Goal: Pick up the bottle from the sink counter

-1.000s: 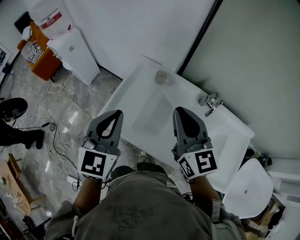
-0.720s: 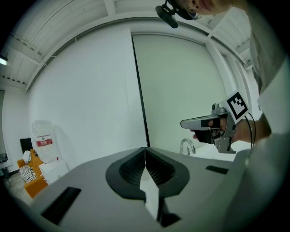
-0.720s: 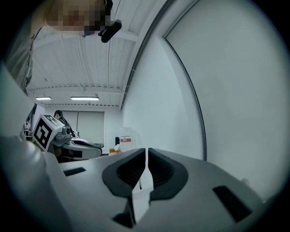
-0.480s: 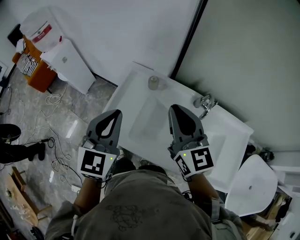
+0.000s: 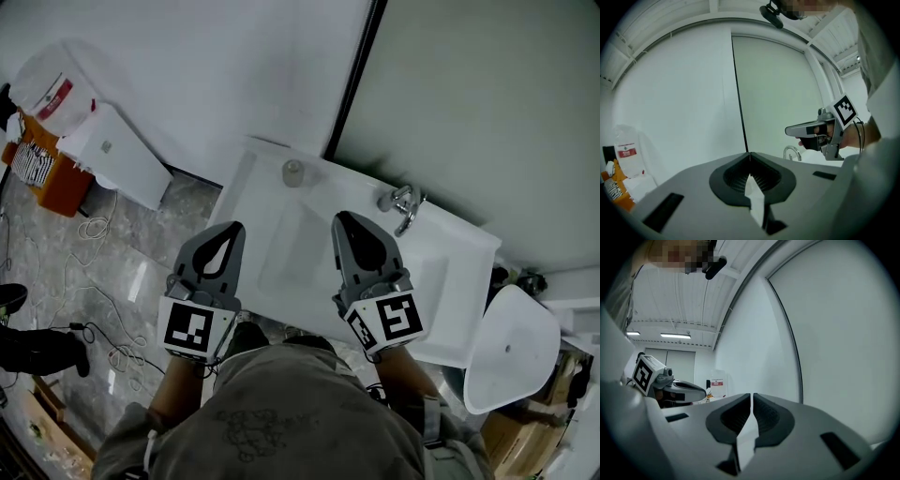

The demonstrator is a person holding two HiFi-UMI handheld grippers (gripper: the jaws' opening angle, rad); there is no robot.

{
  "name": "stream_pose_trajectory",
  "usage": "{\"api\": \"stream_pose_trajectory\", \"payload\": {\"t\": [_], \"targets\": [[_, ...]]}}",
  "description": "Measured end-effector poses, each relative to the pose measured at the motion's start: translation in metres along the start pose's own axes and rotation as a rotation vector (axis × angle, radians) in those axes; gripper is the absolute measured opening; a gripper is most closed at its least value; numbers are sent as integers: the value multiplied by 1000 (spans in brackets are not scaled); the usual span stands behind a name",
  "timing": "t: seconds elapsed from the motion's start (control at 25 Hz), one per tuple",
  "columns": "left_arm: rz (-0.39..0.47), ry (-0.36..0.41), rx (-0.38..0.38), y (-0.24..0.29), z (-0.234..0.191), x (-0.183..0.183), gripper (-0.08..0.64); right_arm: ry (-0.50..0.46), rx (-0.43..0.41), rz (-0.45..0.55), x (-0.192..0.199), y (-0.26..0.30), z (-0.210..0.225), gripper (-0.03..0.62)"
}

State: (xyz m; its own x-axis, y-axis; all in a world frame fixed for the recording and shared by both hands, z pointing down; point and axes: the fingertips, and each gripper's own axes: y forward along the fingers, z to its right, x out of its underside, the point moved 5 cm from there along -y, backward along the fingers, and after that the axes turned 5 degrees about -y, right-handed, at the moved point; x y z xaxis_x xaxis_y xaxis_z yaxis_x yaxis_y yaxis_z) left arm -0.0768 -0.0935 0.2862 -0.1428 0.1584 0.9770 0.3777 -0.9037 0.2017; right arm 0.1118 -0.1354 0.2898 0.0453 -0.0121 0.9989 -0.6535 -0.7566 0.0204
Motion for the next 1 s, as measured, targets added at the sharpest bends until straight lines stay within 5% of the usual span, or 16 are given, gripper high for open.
{"api": "stream_pose_trajectory", "payload": {"t": [0.56,1.0], "targets": [[24,35,195,21,-67,-3,18,-31,160,-42,-6,47,-36,35],[45,51,261,32,-98,-6,18,-25,225,-31,-7,73,-52,36]]}}
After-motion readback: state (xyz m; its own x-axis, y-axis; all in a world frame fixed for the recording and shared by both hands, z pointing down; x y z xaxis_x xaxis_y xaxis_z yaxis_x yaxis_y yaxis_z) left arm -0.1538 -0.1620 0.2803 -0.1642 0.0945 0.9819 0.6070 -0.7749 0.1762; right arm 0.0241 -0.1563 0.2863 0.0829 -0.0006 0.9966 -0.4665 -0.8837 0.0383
